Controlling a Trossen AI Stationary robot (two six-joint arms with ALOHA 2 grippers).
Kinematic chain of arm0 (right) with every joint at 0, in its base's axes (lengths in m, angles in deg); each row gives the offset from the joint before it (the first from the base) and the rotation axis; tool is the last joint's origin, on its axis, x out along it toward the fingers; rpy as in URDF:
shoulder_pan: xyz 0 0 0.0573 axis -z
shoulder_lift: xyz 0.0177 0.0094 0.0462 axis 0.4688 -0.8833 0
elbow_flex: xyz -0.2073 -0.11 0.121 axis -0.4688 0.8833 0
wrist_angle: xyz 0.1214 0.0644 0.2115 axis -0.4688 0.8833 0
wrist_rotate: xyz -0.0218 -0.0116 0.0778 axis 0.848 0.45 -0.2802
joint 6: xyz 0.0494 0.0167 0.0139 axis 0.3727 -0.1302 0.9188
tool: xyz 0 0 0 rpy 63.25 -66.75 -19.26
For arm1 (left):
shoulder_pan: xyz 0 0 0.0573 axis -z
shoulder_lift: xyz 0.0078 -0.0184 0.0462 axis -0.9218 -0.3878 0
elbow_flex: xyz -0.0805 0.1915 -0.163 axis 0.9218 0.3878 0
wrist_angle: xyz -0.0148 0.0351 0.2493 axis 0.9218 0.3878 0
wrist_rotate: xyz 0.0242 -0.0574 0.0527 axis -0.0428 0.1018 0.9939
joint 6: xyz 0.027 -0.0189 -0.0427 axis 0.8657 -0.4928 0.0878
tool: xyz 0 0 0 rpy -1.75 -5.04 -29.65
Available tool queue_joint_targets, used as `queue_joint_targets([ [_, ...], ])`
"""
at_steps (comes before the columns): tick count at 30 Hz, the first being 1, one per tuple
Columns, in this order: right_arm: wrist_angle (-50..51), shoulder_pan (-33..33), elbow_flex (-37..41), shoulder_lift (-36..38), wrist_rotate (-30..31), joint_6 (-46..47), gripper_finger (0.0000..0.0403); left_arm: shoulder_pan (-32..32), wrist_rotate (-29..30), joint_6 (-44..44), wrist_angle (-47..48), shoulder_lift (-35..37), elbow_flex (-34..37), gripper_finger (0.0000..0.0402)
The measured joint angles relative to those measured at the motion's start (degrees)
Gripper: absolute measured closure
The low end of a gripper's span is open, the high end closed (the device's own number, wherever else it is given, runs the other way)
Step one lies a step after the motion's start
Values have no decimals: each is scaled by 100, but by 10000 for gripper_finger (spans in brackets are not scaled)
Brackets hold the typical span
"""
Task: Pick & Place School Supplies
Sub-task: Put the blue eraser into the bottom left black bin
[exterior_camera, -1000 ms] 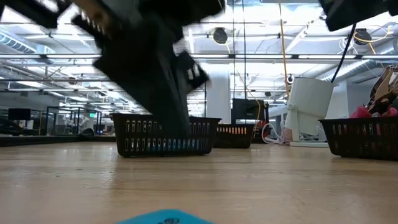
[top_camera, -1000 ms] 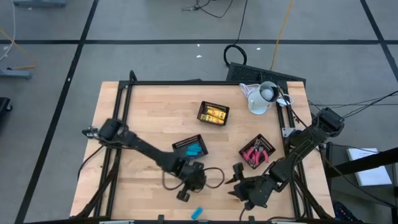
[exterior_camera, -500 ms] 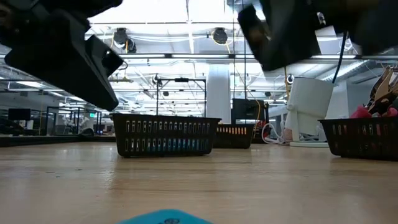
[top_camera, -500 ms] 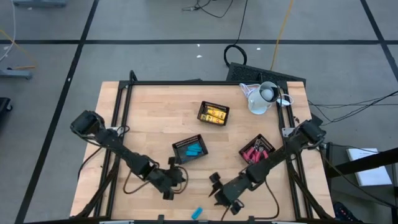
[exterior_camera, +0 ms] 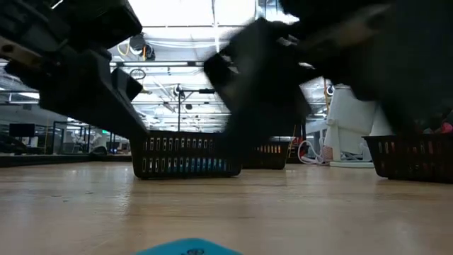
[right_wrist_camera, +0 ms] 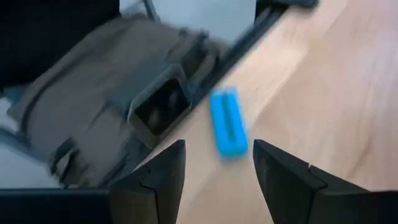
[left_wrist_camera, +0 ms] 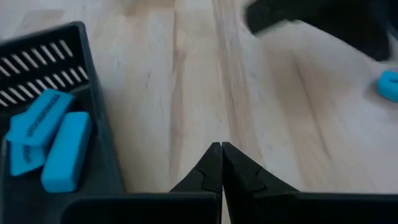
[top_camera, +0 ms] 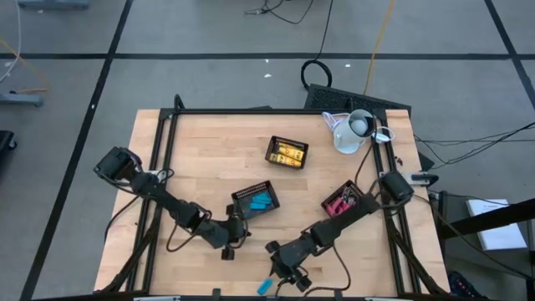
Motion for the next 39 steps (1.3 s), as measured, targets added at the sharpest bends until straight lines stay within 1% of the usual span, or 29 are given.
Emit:
queue_joint_targets([
  [2,-119,34,-166,-145,24,-67,222,-19,27,86,-27,0,0,401],
  [7,103,167,-320,-296,32,-182,222,-64,23,230,-19,0,0,401],
  [14,184,206,-327,-303,-10,-65,222,-67,-23,426,-95,0,0,401],
  [17,162,192,-327,-305,-159,176,222,-67,-27,428,-115,0,0,401],
  [22,-263,97,-353,-650,-278,523,222,-67,-34,422,-123,0,0,401],
  [23,-226,93,-467,-728,-299,547,222,-67,-39,415,-125,0,0,401],
  [27,-213,97,-850,-1066,-588,530,222,-67,-86,401,-144,0,0,401],
  [30,-217,95,-895,-1108,-569,401,227,-67,-101,352,-153,0,0,401],
  [32,-201,91,-893,-1109,-532,361,243,-67,-110,331,-145,0,0,401],
  [33,-198,92,-893,-1109,-490,363,257,-67,-110,331,-146,0,0,401],
  [35,-173,91,-893,-1112,-396,389,299,-67,-110,328,-130,0,0,401],
  [38,-85,114,-892,-1093,-366,435,374,-67,-108,327,-124,0,0,401],
  [39,-64,129,-899,-1093,-290,426,387,-67,-110,329,-123,0,0,401],
])
